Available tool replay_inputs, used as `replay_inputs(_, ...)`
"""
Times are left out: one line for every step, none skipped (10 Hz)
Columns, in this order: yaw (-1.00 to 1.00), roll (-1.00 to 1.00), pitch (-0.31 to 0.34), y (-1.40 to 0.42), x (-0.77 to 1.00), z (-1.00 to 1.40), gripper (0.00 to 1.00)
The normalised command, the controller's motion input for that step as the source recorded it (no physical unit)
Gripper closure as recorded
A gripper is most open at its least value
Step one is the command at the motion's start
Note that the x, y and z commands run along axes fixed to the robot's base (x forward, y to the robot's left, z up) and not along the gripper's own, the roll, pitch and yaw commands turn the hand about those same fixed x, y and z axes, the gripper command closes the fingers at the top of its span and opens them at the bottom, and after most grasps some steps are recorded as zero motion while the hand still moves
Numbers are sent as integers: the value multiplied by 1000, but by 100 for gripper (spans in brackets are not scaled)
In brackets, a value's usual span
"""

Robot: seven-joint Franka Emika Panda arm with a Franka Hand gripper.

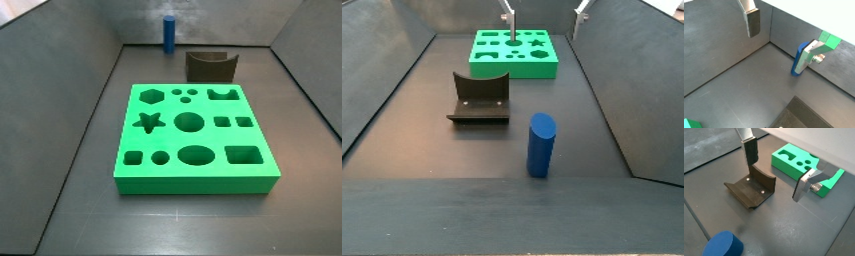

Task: Pick up the oval object. Move up. Move to above the board. Insert the oval object.
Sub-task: Pick up the oval object.

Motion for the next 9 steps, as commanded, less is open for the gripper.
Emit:
replay_inputs(0,13,0,0,0,-23,0)
replay_inputs(0,0,-37,71,-31,0,0)
replay_inputs(303,-77,-40,583,0,-26,0)
replay_inputs(291,0,-27,534,0,-157,0)
replay_inputs(294,0,-20,531,63,-249,0)
replay_inputs(257,-6,-56,469,129,-343,0)
replay_inputs(226,0,-80,403,140,-446,0)
replay_inputs(249,-37,-193,357,0,-500,0)
replay_inputs(226,-60,-179,334,0,-469,0)
